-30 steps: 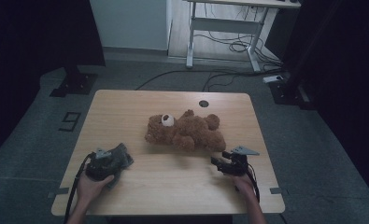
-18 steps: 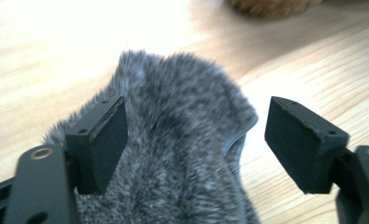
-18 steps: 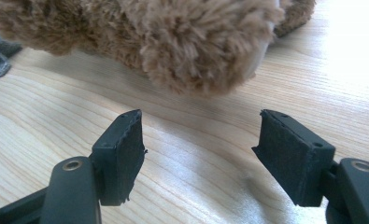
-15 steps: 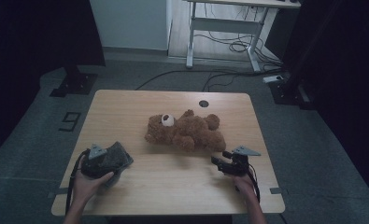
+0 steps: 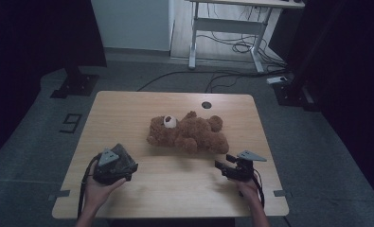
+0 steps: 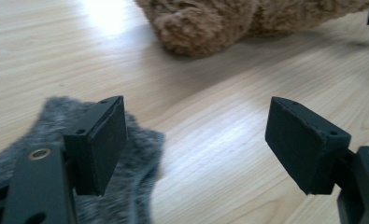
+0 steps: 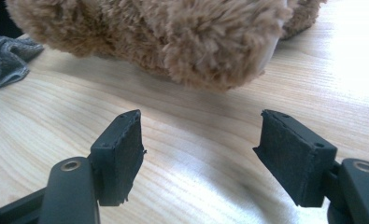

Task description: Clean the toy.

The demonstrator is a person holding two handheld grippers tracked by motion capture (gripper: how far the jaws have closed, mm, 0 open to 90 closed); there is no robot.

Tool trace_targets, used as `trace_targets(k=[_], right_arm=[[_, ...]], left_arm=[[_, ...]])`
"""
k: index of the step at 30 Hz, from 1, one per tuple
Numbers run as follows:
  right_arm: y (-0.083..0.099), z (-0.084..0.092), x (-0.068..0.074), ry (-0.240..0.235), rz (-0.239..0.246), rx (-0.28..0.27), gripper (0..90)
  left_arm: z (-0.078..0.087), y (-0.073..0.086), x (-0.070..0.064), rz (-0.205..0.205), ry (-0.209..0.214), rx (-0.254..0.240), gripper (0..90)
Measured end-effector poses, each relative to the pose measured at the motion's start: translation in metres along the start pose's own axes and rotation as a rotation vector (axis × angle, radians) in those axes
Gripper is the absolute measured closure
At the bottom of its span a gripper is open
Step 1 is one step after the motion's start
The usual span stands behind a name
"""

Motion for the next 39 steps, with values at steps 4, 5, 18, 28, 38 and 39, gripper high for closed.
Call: trace_targets(k=[4, 5, 18, 28, 38, 39], right_arm=[[0.004, 0.004, 0.004, -0.004, 0.011, 0.007, 30.1], [0.004, 0.004, 0.005, -0.005, 0.013, 0.007, 30.1], [0.018, 0.015, 0.016, -0.019, 0.041, 0.044, 29.7], [0.027, 0.021, 0.025, -0.024, 0.064, 0.081, 29.4], [0.033, 0.011, 0.041, -0.059, 0.115, 0.129, 29.0], [0.034, 0.011, 0.041, -0.062, 0.115, 0.131, 29.0]], left_arm=[[-0.008, 0.002, -0.015, 0.002, 0.028, 0.005, 22.9], [-0.01, 0.003, -0.019, 0.004, 0.035, 0.007, 23.0], [-0.043, 0.026, -0.073, -0.017, 0.158, 0.08, 24.0], [-0.052, 0.053, -0.081, -0.02, 0.193, 0.144, 24.6], [-0.053, 0.058, -0.077, -0.018, 0.182, 0.153, 25.3], [-0.053, 0.058, -0.076, -0.016, 0.18, 0.151, 25.3]])
Point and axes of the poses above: each handheld gripper's, and its own axes: z roughly backward along the jaws, y roughly out of its underside, x roughly to its left, the point moved 10 cm from there along -z, roughly forward along the jaws, and after that the axes turned 6 degrees about -x, right-handed, at the moved point
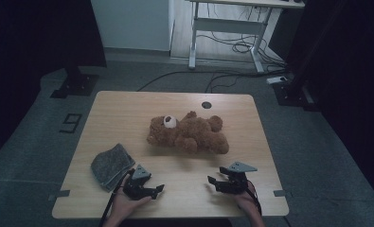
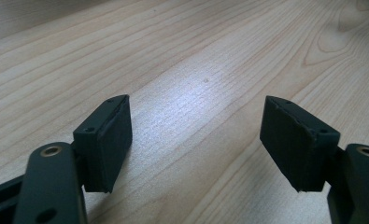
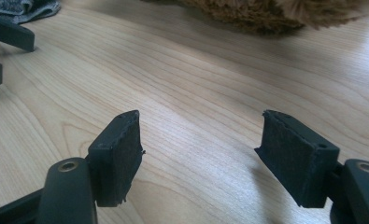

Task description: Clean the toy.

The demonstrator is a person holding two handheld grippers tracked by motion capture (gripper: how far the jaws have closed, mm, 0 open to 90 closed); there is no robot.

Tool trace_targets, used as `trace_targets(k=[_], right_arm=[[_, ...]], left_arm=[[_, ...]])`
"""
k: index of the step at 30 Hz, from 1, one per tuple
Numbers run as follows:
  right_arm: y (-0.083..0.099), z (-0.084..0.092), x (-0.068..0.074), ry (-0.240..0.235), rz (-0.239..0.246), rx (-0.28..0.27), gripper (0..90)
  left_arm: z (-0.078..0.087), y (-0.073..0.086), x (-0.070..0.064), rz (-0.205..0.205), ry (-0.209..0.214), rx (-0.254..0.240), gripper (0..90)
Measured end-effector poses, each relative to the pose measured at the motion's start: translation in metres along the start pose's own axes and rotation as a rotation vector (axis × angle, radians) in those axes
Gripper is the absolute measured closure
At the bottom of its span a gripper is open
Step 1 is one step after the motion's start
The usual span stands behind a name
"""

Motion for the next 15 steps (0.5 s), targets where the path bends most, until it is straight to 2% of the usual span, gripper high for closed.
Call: trace_targets(k=[15], right_arm=[[0.0002, -0.0001, -0.0011, 0.001, 0.002, 0.003, 28.6]], left_arm=[[0.0023, -0.0008, 0.0029, 0.005, -0.005, -0.003, 25.6]])
Point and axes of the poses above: each handheld gripper's, and its own axes: z roughly backward along the jaws, y roughly out of its underside, x roughly to its left, the point moved 10 cm from there along -z, roughly forward along the jaws, and after that the axes turned 6 degrees about -x, right-handed, at the moved point
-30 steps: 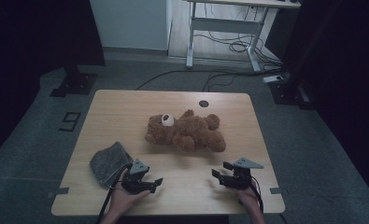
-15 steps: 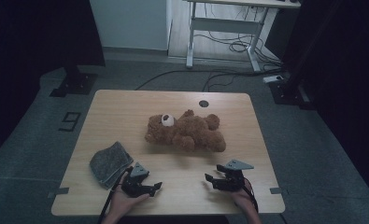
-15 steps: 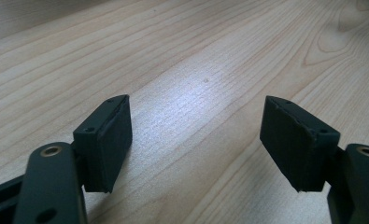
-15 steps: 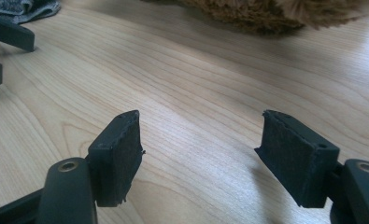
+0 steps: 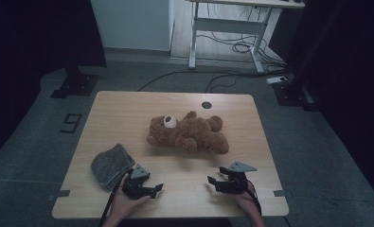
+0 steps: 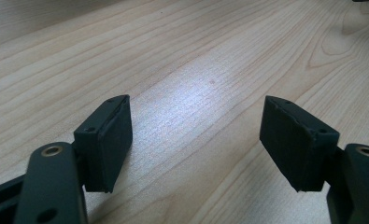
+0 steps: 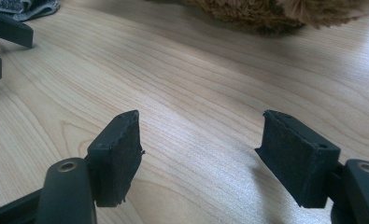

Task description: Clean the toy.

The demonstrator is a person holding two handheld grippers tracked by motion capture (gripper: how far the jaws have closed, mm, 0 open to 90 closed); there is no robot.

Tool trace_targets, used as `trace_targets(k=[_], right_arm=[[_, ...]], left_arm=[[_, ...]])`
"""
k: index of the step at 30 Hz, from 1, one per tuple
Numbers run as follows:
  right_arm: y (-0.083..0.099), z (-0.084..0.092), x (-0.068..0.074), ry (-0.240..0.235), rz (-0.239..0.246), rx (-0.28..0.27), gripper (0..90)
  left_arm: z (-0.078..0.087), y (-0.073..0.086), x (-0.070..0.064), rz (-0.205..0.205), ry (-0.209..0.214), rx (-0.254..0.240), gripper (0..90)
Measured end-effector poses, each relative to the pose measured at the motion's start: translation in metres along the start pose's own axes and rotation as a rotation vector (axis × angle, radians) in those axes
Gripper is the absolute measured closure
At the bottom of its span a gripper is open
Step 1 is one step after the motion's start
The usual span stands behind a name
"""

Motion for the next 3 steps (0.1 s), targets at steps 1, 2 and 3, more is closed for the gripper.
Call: trace_targets(k=[1, 2, 3], right_arm=[[0.0, 0.0001, -0.0002, 0.0, -0.001, 0.0, 28.6], [0.0, 0.0003, -0.0006, 0.001, -0.001, 0.0, 28.4], [0.0, 0.0004, -0.0012, 0.002, -0.002, 0.0, 28.3]], left_arm=[[0.0001, -0.0001, 0.0001, 0.0, 0.0, 0.0, 25.6], [0.0002, 0.0, 0.0004, 0.0, 0.001, 0.002, 25.6], [0.0002, 0.0, 0.0005, 0.001, 0.002, 0.003, 25.6]])
Point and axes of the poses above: each handheld gripper's, and its own axes: z roughly backward along the jaws, y roughly out of its underside, x roughly to its left, the point moved 10 cm from there along -z, roughly forward along the jaws, and after that the axes turned 6 degrees about -x, right-handed, at the moved point
